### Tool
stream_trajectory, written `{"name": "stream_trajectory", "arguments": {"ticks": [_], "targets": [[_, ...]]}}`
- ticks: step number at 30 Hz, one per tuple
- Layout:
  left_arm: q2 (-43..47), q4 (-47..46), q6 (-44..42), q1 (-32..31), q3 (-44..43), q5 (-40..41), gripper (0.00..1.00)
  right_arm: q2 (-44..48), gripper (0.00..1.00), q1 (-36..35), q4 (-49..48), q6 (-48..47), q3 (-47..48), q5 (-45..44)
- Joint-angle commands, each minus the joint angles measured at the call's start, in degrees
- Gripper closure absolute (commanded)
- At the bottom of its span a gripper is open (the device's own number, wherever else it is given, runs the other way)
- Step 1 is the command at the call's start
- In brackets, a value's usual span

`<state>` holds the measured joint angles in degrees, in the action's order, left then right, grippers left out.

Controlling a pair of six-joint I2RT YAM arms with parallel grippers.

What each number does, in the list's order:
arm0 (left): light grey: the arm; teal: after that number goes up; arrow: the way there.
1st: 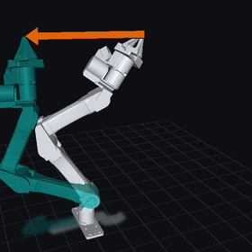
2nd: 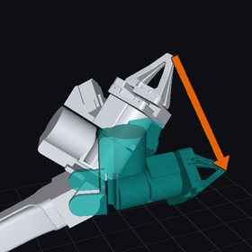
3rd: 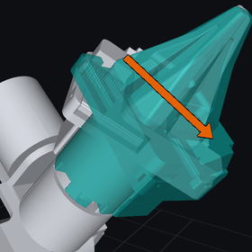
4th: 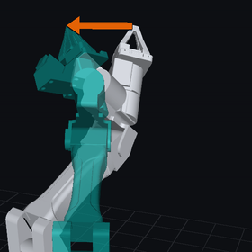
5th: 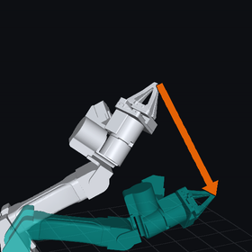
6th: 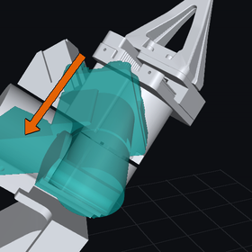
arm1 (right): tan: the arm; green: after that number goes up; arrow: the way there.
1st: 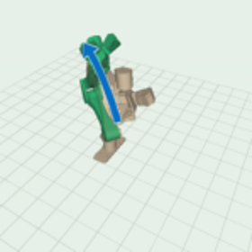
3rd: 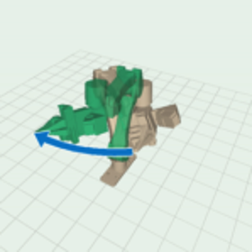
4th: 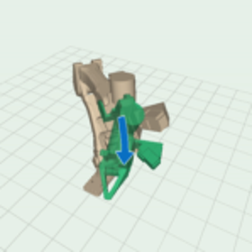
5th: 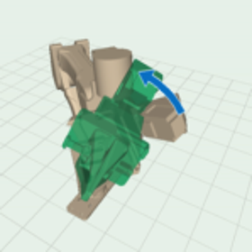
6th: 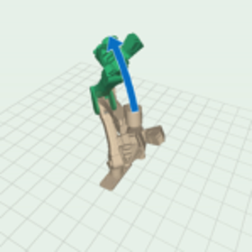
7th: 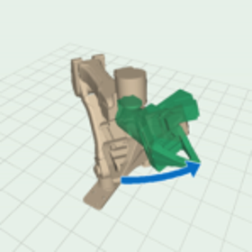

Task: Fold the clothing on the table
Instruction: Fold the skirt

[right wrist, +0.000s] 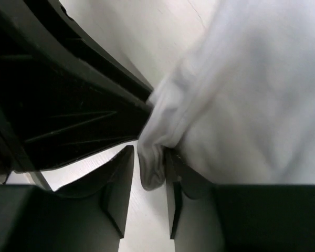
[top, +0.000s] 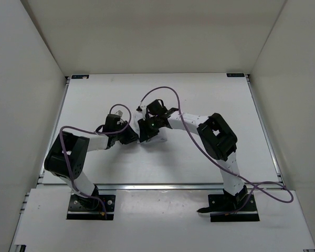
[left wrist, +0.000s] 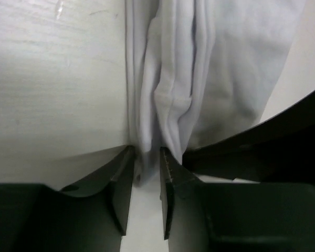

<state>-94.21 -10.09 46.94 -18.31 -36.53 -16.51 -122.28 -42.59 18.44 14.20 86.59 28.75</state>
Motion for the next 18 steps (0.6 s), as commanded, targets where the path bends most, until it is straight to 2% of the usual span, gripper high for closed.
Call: {"name": "stream_trajectory", "arguments": {"ticks": [1,3,4,5,9,11,14,18], "targets": [[3.9,4.5,-1.7,1.3,2.5,-1.3,0.60,2.6,0.71,-0.8,0.1,-1.5,2.8,0.3],[9.1,4.7,-0.7,1.7,4.5,-1.6,0.50,8.3,0.67,0.2,-0.7,0.6,0.3,-0.7],[12.4,4.5,-0.5,2.0,5.1,-1.7,0.32,10.2,0.64,0.5,-2.9,2.7,-3.0,-0.7],[13.4,5.2,-0.1,2.2,6.4,-1.9,0.02,13.9,0.63,1.4,-5.1,4.2,-6.7,-1.3],[22.8,7.8,0.5,5.6,8.8,-4.4,0.02,29.9,0.61,5.4,-12.1,14.1,-21.0,-5.7],[25.9,9.9,-0.3,6.6,8.8,-5.1,0.01,37.7,0.61,7.5,-16.0,20.1,-31.9,-8.2],[28.1,14.5,-2.2,6.3,7.6,-5.4,0.01,49.0,0.61,11.8,-19.4,22.6,-43.2,-11.0],[24.9,19.2,-2.5,3.5,5.9,-7.9,0.01,56.7,0.61,17.1,-13.8,21.1,-45.9,-10.9]]}}
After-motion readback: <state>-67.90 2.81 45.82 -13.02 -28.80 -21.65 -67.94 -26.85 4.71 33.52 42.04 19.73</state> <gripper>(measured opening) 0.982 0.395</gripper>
